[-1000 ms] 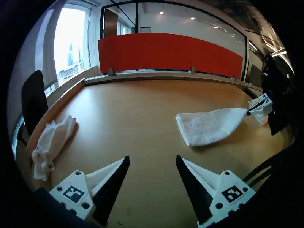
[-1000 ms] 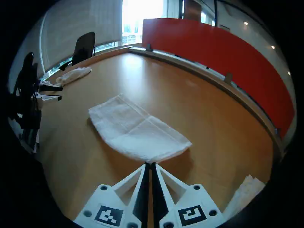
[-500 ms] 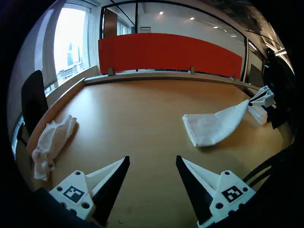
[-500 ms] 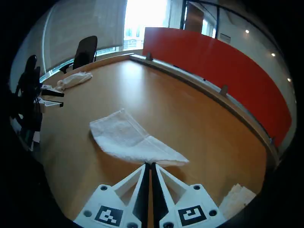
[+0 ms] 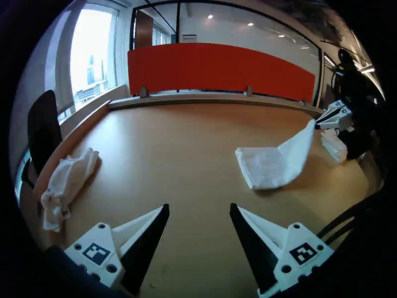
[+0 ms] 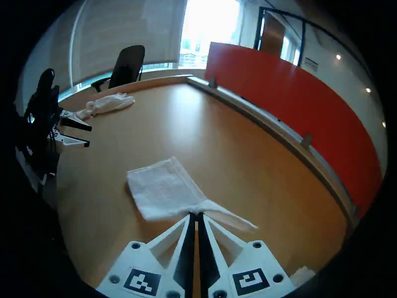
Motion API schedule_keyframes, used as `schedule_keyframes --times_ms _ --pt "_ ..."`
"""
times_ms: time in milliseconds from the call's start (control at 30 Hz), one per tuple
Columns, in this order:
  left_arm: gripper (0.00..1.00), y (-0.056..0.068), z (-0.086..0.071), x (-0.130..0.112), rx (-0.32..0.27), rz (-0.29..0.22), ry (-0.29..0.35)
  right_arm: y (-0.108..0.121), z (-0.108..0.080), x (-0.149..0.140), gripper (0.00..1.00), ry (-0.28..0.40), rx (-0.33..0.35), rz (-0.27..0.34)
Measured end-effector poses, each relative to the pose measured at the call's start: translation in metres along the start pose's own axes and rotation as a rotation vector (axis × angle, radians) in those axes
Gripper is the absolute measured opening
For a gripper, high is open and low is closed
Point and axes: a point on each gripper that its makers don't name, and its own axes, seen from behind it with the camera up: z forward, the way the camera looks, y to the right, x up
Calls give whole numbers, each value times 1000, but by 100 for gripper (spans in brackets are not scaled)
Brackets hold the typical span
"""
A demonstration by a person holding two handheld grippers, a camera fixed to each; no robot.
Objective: Fold towel
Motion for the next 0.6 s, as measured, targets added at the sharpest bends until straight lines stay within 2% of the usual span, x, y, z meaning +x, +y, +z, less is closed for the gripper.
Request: schedule_keyframes --times_ms 200,400,600 --pt "90 0 -4 -5 6 -18 -6 -21 28 26 4 -10 90 -86" --pt "90 -2 -8 -11 19 -48 -8 -57 62 43 4 -31 196 -170" --pt "90 -5 -11 -16 33 -60 -13 -101 100 38 4 -78 302 -224"
